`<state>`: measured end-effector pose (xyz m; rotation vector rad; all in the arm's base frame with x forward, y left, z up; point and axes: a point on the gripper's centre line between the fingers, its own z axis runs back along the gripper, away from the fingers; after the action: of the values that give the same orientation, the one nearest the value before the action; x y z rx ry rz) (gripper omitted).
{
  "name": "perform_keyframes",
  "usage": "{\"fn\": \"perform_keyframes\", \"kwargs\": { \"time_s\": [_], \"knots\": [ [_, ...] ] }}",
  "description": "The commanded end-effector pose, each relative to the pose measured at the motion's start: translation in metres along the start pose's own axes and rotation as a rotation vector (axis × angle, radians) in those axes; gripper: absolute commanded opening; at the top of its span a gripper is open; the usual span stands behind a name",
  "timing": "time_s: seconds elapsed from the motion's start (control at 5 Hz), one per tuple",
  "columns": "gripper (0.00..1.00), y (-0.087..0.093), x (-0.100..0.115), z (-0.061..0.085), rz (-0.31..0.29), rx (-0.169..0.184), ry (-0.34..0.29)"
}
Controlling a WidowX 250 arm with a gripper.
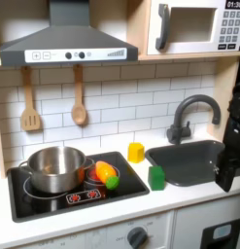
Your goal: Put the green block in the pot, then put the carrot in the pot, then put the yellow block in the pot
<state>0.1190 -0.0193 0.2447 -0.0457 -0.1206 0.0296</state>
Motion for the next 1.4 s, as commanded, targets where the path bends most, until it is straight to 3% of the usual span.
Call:
{"fn": "perform_keyframes", "kwargs": {
  "time_s": [0.0, 0.4, 0.8, 1.0, 1.2],
  "knots": [
    [1.00, 0.000, 0.000, 0.000, 0.000, -0.002, -0.001],
    [1.00, 0.021, 0.046, -0.019, -0.022, -0.013, 0.033],
    [1.00, 0.038, 0.093, -0.025, -0.082, -0.019, 0.036],
    [1.00, 0.038, 0.117, -0.033, -0.138, 0.005, 0.065],
    [1.00, 0.037, 0.132, -0.048, -0.150, -0.019, 0.087]
  ]
}}
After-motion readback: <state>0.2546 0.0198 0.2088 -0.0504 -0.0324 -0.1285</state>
